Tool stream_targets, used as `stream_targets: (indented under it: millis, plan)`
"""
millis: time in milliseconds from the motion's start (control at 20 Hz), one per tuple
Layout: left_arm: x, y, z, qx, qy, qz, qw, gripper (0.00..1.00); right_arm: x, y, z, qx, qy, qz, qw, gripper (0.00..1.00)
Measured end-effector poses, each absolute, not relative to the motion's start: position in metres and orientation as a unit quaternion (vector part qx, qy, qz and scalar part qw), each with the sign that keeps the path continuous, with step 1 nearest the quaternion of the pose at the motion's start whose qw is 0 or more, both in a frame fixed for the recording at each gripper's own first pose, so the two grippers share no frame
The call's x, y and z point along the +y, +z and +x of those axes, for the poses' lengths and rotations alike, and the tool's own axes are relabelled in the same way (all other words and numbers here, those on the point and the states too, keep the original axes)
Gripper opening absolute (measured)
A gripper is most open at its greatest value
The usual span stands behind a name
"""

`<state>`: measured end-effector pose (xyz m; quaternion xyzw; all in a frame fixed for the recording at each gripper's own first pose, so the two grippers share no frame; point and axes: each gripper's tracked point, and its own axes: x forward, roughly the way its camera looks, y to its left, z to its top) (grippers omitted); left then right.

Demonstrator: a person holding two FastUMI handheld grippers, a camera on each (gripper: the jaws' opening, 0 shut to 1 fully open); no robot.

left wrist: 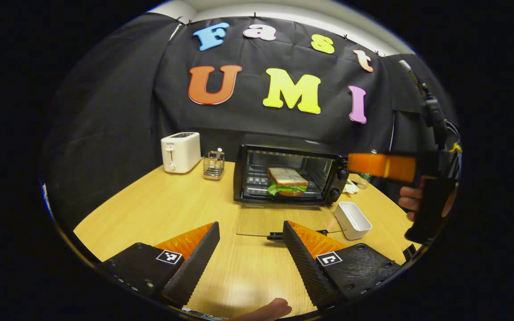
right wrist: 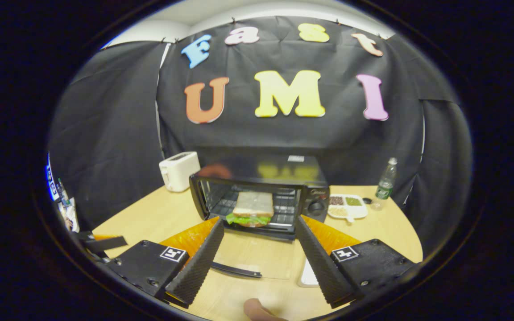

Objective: Open the electric oven with the left hand, put the food in, and close the electric oven.

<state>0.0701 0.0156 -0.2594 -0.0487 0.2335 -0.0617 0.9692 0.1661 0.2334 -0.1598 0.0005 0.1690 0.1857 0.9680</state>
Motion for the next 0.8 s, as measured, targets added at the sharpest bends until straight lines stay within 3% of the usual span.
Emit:
stream_targets:
  millis: [350, 800]
  plan:
    - [-0.052, -0.310, 0.085, 0.299, -0.109, -0.032, 0.947, 0.94, 0.145, -0.073, 0.127, 0.038, 0.127, 0.010, 0.991, 1.00]
    - [-0.087, -0.363, 0.091, 0.375, -0.098, -0.012, 0.922, 0.94, 0.058, -0.055, 0.087, 0.000, 0.074, 0.014, 0.997, 0.99]
